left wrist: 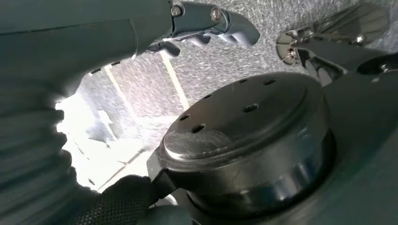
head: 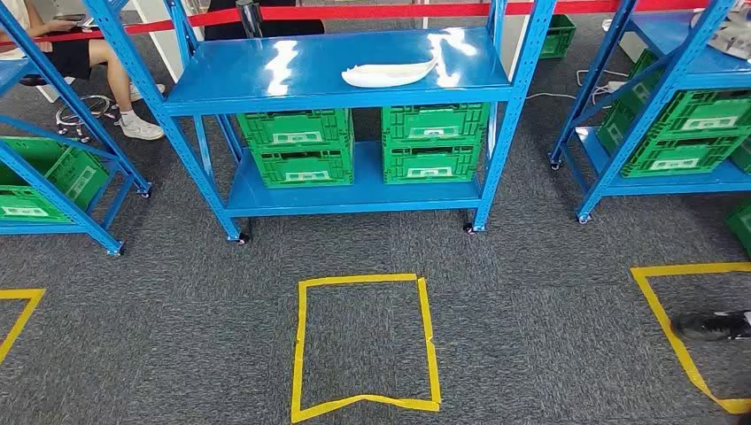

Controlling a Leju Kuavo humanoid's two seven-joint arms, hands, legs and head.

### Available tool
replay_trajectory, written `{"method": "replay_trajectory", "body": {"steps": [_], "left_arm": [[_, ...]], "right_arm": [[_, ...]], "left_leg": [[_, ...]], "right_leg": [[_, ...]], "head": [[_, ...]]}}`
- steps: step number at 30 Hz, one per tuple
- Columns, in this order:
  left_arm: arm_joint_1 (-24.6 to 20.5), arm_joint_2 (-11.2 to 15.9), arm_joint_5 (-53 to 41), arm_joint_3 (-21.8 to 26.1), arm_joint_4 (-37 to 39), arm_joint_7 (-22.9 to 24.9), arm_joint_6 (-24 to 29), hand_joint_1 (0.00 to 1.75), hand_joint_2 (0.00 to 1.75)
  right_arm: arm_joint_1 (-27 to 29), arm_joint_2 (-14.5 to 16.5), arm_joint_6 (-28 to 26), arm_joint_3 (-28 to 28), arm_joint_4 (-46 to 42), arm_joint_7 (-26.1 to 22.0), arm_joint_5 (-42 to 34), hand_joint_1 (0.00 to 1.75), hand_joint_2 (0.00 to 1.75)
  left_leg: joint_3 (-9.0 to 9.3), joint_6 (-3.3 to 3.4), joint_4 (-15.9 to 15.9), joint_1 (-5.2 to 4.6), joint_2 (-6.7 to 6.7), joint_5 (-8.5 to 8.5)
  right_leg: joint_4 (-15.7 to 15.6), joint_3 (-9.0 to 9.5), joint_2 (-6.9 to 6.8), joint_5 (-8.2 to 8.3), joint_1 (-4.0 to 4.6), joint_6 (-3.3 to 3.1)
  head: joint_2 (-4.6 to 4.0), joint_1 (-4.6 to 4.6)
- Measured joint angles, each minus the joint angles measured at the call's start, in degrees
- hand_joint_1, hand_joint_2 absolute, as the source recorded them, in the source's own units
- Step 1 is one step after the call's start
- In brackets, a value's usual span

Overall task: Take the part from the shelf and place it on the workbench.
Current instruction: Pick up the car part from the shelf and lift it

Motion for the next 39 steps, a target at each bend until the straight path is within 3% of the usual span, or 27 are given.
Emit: {"method": "replay_trajectory", "body": {"steps": [7,14,19,29,39], "left_arm": [[-1.37,-0.69,-4.43,1.60,1.81,0.15,-0.11,0.00,0.00],[-2.75,-0.88,-9.58,3.93,4.10,0.21,-4.53,0.00,0.00],[-3.48,-0.88,-12.76,5.53,5.48,0.39,-7.68,0.00,0.00],[-4.72,-0.96,-17.45,8.13,7.86,0.97,-10.50,0.00,0.00],[-5.88,-1.22,-21.05,9.47,9.45,1.35,-11.63,0.00,0.00]], "right_arm": [[-1.80,0.41,-1.11,-8.75,1.01,-1.17,7.97,0.00,0.00],[-5.39,0.03,-1.70,-18.97,2.09,-3.53,17.48,0.00,0.00],[-10.65,-2.10,-1.70,-23.60,2.44,-5.49,24.79,0.00,0.00],[-27.21,-6.19,-2.36,-26.40,2.48,-7.60,37.93,0.00,0.00],[-44.24,-6.48,-3.02,-24.99,2.48,-8.82,49.72,0.00,0.00]], "left_leg": [[0.34,-0.67,-0.03,0.03,0.42,-0.08],[0.34,-0.60,0.11,-0.06,0.42,-0.12],[0.31,-0.55,0.19,-0.18,0.46,-0.11],[0.28,-0.34,0.33,-0.27,0.53,0.08],[0.12,-0.16,0.41,-0.36,0.66,0.26]], "right_leg": [[0.00,-0.11,0.43,-0.05,0.00,-0.03],[-0.08,-0.10,0.51,0.07,-0.14,0.16],[-0.10,-0.11,0.60,0.21,-0.27,0.38],[-0.11,-0.10,0.68,0.46,-0.35,0.66],[-0.09,-0.25,0.86,0.71,-0.37,0.87]], "head": [[0.00,0.03],[0.00,0.03],[0.00,0.03],[0.00,0.03],[0.00,0.03]]}}
